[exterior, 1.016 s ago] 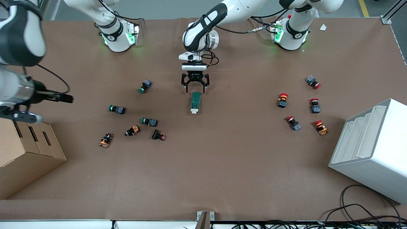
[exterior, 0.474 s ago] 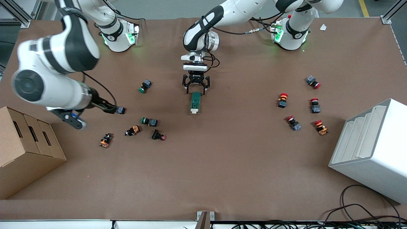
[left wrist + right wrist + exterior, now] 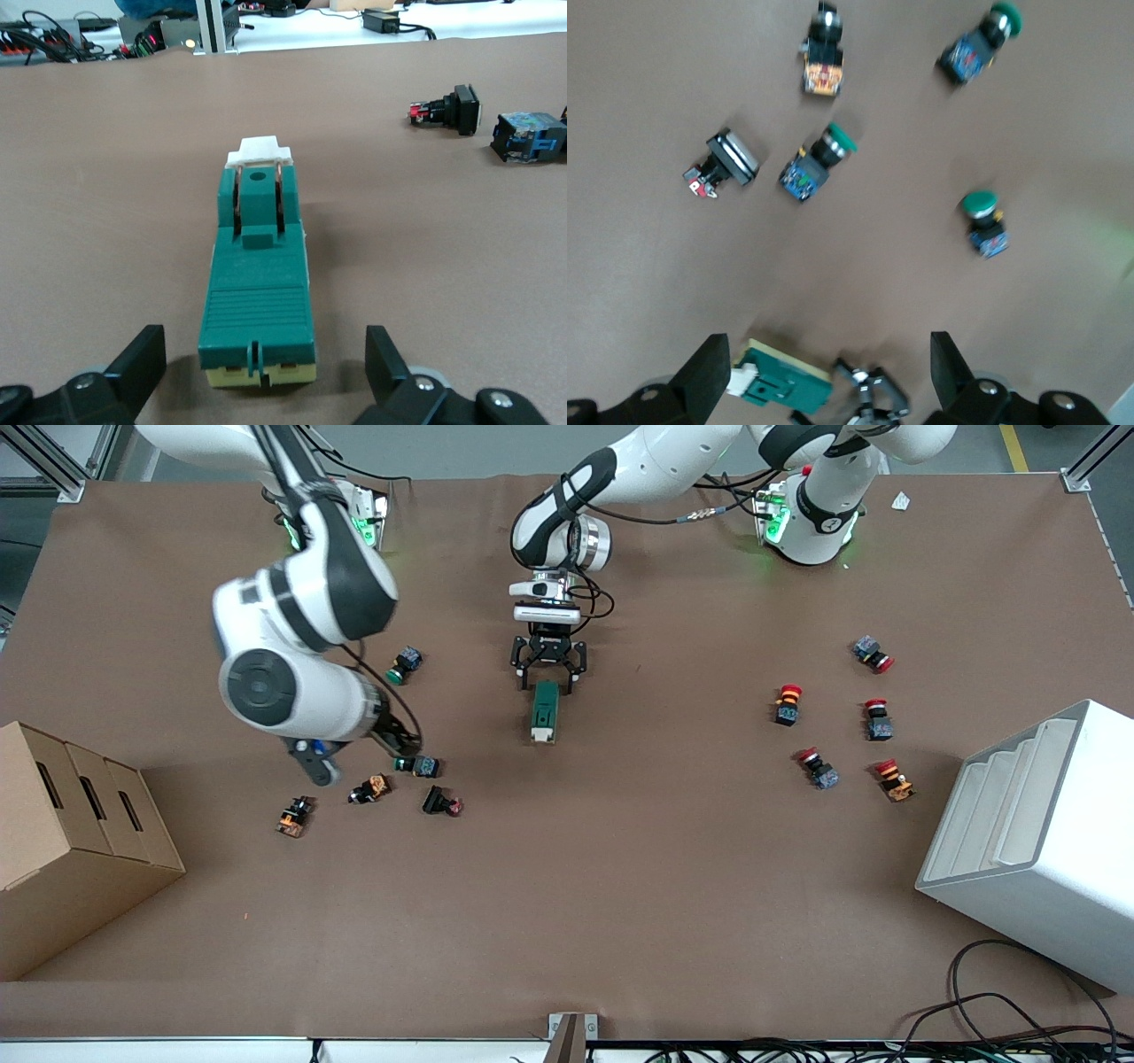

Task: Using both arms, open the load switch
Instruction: 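Hold the switch with the left gripper while the right gripper reaches it, then push the white lever along the switch with the right gripper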

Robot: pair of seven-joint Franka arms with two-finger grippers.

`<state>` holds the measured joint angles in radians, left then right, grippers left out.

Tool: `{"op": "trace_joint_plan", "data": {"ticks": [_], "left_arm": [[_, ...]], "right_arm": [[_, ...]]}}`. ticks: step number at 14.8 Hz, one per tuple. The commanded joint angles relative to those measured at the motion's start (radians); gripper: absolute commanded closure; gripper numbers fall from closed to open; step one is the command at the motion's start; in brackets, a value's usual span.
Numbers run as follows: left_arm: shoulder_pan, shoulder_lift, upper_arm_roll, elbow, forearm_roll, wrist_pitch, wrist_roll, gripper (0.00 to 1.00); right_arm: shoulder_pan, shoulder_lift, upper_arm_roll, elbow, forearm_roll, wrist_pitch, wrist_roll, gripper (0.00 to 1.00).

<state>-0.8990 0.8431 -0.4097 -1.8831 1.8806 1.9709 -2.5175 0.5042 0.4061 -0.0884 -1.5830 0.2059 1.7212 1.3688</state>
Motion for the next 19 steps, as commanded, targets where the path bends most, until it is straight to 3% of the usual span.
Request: {"op": "trace_joint_plan", "data": {"ticks": [1,8,14,19], "left_arm": [[-0.024,0.030,0.003,0.006,0.015,-0.047,-0.015,0.00],[-0.060,0.054,0.006,0.016,0.017,-0.106,-0.078,0.00],[-0.060,0.077,0.012,0.047,0.057,-0.106,-0.089,0.00],[-0.063,0.079,0.012,0.050,0.057,-0.106,-0.135,0.00]], "right_arm": [[0.055,0.086,-0.010,0.026,0.044,0.075,0.145,0.00],[0.221,0.282,-0.010,0.051,0.046,0.285,0.437,0.00],[0.287,0.338,-0.004,0.051,0.047,0.330,0.532,0.00],[0.313,0.330,0.001,0.051,0.085,0.314,0.547,0.00]]}}
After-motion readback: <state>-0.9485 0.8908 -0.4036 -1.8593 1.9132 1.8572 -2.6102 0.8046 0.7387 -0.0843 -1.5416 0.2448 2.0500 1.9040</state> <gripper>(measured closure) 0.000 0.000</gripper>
